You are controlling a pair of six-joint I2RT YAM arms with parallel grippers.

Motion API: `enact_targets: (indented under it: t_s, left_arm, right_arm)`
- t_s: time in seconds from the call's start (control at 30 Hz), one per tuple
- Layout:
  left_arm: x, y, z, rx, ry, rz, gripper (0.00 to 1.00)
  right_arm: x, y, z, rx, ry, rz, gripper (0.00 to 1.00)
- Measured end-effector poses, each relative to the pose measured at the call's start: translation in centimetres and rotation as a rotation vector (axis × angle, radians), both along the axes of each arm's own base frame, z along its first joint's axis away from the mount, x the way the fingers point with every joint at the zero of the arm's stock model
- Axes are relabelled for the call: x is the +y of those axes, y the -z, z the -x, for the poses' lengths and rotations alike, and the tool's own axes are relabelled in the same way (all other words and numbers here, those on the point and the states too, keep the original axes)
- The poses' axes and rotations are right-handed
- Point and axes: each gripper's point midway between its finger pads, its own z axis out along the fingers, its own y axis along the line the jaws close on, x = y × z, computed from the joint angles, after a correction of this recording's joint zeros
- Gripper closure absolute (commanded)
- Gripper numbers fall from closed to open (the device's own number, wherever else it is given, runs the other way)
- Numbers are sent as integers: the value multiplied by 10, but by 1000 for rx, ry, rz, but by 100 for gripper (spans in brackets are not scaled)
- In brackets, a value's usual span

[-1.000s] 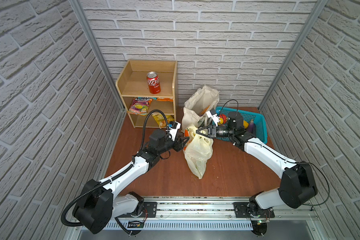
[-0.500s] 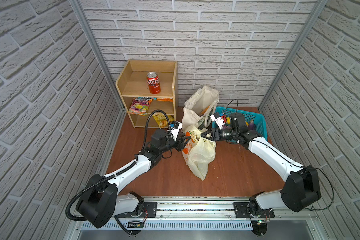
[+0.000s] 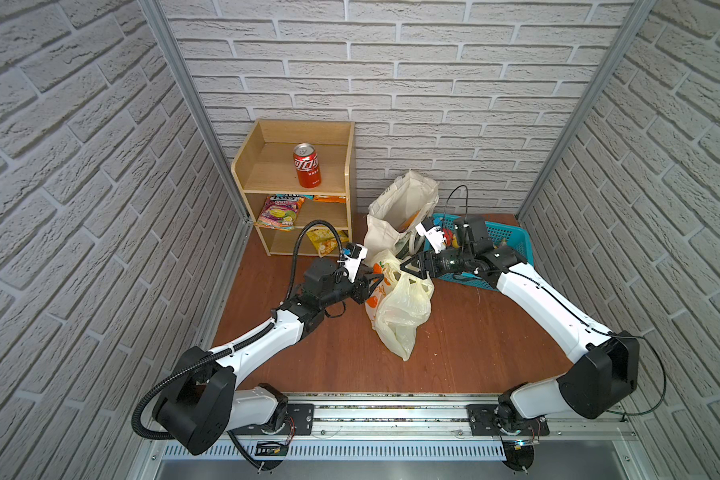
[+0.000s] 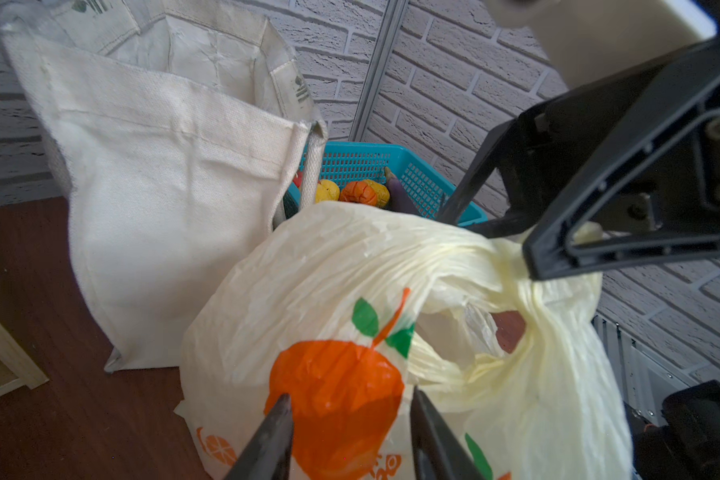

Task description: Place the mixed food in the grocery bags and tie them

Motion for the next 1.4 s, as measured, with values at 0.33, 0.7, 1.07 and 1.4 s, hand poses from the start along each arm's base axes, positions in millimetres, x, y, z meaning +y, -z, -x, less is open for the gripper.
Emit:
enact_targets:
  t_s: [0.33,0.7,1.07,1.4]
  left_arm:
    - [-3,2,2,3,11,-1,53]
    - [-12,3,17,-3,53,-11,56]
    - [-14,14,11,-15,30,-44,57]
    - [11,2,3,9,25,99,51]
  right_arm:
    - [16,21,13,56,-45,15,94]
    - [11,15,0,74,-77,-196,95]
    - [30,-22,19,46,-267,-391,94]
    - [35,-14,21,98,-322,-452,94]
